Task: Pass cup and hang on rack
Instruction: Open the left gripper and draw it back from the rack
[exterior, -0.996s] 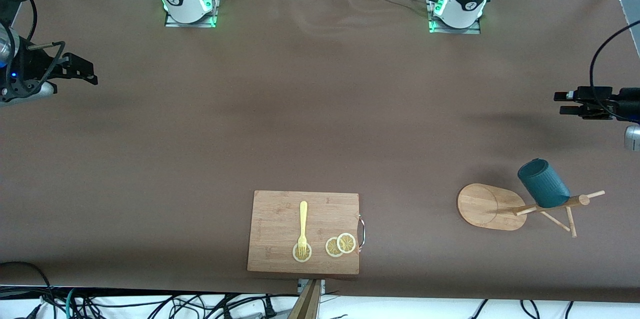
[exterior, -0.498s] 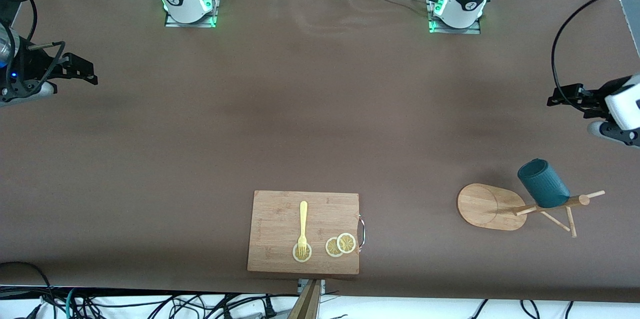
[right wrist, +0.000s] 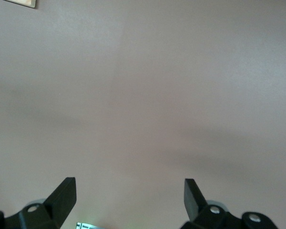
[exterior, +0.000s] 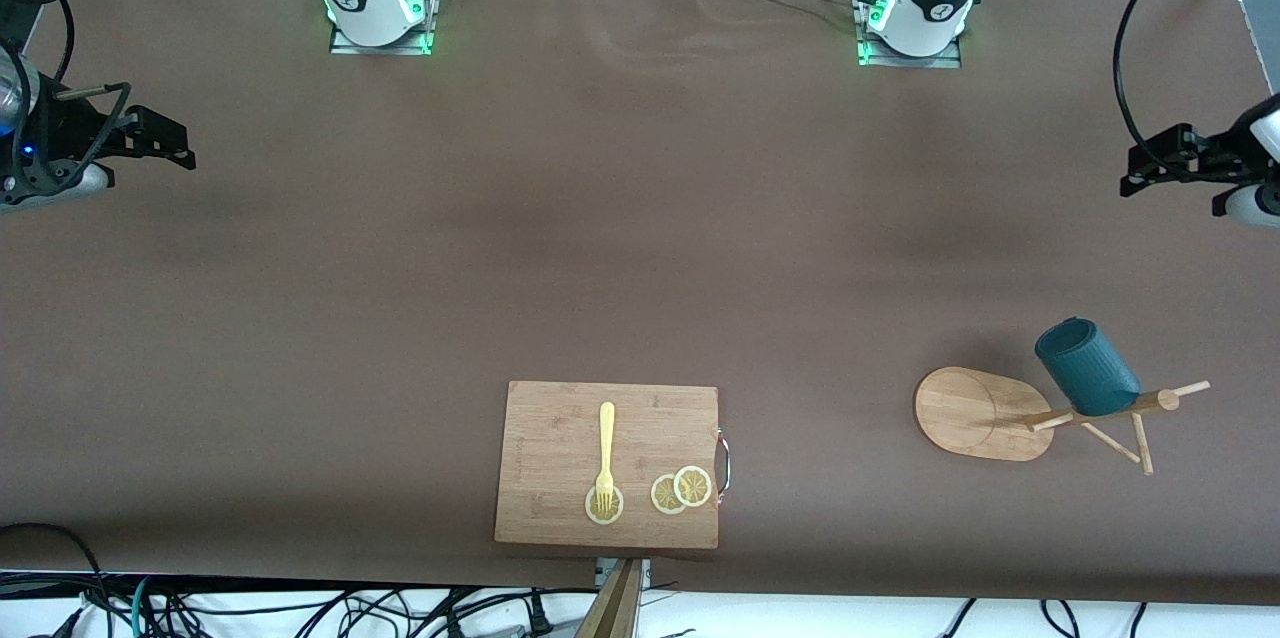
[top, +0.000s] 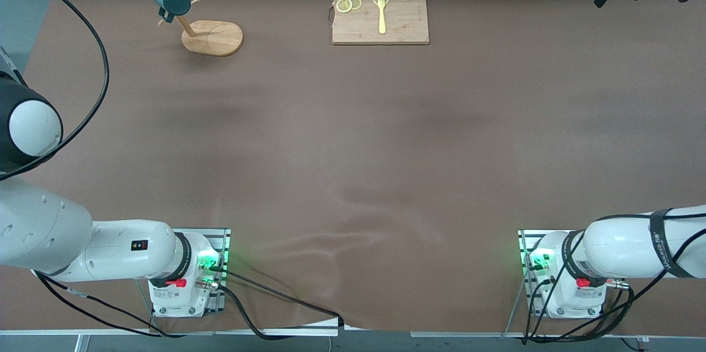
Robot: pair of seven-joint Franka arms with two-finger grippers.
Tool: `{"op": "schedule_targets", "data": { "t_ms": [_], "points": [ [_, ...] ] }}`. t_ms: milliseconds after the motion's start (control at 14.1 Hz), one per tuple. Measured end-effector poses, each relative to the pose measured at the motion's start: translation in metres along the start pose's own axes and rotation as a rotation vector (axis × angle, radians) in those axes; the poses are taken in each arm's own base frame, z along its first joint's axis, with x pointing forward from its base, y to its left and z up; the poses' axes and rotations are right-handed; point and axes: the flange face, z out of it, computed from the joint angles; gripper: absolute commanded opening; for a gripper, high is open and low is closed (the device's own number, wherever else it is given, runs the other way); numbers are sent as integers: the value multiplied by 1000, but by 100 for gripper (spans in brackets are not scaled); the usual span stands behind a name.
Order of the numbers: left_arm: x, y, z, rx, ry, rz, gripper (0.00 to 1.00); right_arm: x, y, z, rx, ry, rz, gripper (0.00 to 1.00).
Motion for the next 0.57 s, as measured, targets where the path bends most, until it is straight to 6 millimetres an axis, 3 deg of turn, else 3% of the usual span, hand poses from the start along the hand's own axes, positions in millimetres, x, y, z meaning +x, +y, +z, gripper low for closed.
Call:
{"op": "schedule_targets", "data": {
  "t_ms": [142,569],
  "points": [
    [-5,13,2,-33,-39,-77,100,0,0,0,0,0,-1,100],
    [3,16,19,-48,-73,-112,100,0,0,0,0,-1,-9,100]
  ]
}}
